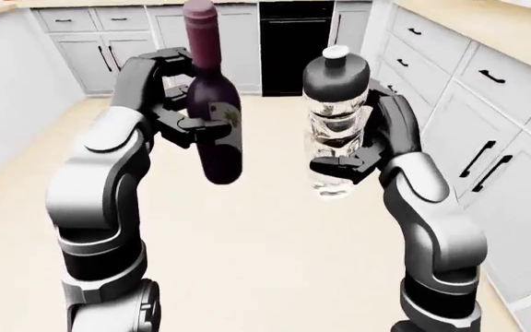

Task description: Move the drinks to the dining counter.

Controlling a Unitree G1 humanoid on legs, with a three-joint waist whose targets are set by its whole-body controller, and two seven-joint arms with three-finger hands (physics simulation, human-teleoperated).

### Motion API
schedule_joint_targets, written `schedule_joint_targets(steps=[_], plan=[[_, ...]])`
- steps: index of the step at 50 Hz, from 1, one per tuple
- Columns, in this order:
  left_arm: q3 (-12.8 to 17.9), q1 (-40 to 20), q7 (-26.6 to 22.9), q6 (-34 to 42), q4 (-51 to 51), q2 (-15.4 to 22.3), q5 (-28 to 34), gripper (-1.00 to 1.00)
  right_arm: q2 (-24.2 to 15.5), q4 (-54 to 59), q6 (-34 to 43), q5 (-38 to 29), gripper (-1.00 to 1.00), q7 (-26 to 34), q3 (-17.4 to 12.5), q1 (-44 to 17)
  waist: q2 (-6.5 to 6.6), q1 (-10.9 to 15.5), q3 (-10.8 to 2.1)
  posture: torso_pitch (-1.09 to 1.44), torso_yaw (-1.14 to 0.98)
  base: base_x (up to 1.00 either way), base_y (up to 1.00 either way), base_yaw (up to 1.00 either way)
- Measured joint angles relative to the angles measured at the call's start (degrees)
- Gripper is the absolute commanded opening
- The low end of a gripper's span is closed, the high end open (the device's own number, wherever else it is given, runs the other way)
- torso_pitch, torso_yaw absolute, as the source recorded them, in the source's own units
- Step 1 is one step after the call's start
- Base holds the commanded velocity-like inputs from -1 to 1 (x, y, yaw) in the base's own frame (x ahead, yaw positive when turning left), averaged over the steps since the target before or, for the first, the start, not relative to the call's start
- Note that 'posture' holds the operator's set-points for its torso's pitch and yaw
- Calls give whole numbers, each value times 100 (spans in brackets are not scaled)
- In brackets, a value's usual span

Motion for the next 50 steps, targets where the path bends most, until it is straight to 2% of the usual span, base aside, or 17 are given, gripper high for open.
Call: schedule_joint_targets(steps=[3, 5, 6, 7, 10, 13, 16, 19, 23, 27, 29, 31, 39, 42, 43, 47, 50], plan=[[10, -49, -16, -92, -40, 10, -36, -100, 1, -94, -155, -5, -100, -22, 0, -95, -88, -40, -87, 0, 0, 96, 38, 0], [8, -71, 7, -160, -31, -21, -31, -100, -3, -67, -252, -1, -100, -20, 17, -81, -392, -186, 81, 0, 0, 96, 38, 0], [-22, 16, 14, -183, -22, -63, -33, -100, -3, 7, -267, -4, -100, -14, 20, -8, -406, -195, 235, 0, 0, 95, 45, 0], [-89, 102, -6, -150, 27, -85, -55, -100, -1, 74, -226, -17, -100, -12, 17, 89, -448, -216, 247, 0, 0, 60, 95, 0], [-262, 87, -97, -21, 212, -108, -143, -100, -19, 107, -49, -77, -100, -34, -73, 126, -590, -241, 90, 0, 0, 39, 0, 100], [-198, 81, -134, -24, 42, -76, -207, -100, -13, -15, -99, -111, -100, -37, -41, 32, -486, -194, 130, 0, 0, 29, 0, 100], [-11, 87, -63, -95, 66, -1, -129, -100, 66, -37, -200, -67, -100, 35, 105, -18, 27, 44, 426, 0, 0, 28, 0, 100], [109, 250, 84, 50, 298, 50, 75, -100, 103, 210, -44, 0, -100, 132, 308, 112, 36, 293, 162, 0, 0, 24, 0, 100], [117, 142, 108, 122, 148, 82, 96, -100, 59, 74, 16, -81, -100, 104, 132, 53, -46, 207, -33, 0, 0, 22, 0, 100], [129, 5, 47, -158, -125, 76, -46, -100, 79, -134, -179, -125, -100, 87, 89, -51, -377, -11, -96, 0, 0, 15, 0, 100], [93, -50, 37, -266, -130, 39, -92, -100, 69, -149, -215, -118, -100, 104, 106, -46, -696, -216, -50, 0, 0, 5, 0, 100], [-40, 53, 11, -268, -77, -44, -154, -100, 48, -58, -162, -137, -100, 115, 70, 78, -665, -315, 117, 0, 0, 0, 0, 100], [-58, 92, -24, 97, 53, 23, -211, -100, 49, -105, -59, -174, -100, 135, 38, 62, -279, -196, 120, 0, 0, 0, 0, 100], [36, 17, 24, -19, -15, 71, -182, -100, 65, -95, -122, -159, -100, 153, 45, 19, 122, -92, 243, 0, 0, 0, 0, 100], [82, 58, 50, -42, -1, 89, -155, -100, 105, -44, -119, -149, -100, 163, 98, 62, 108, -67, 286, 0, 0, 0, 0, 100], [121, 120, 132, 128, 130, 109, -40, -100, 86, 69, 43, -87, -100, 233, 193, 145, -12, 42, 16, 0, 0, 0, 0, 100], [111, 45, 115, 108, -38, 111, -87, -100, 71, -130, -23, -100, -100, 203, 85, 61, -283, -52, 8, 0, 0, 0, 0, 100]])
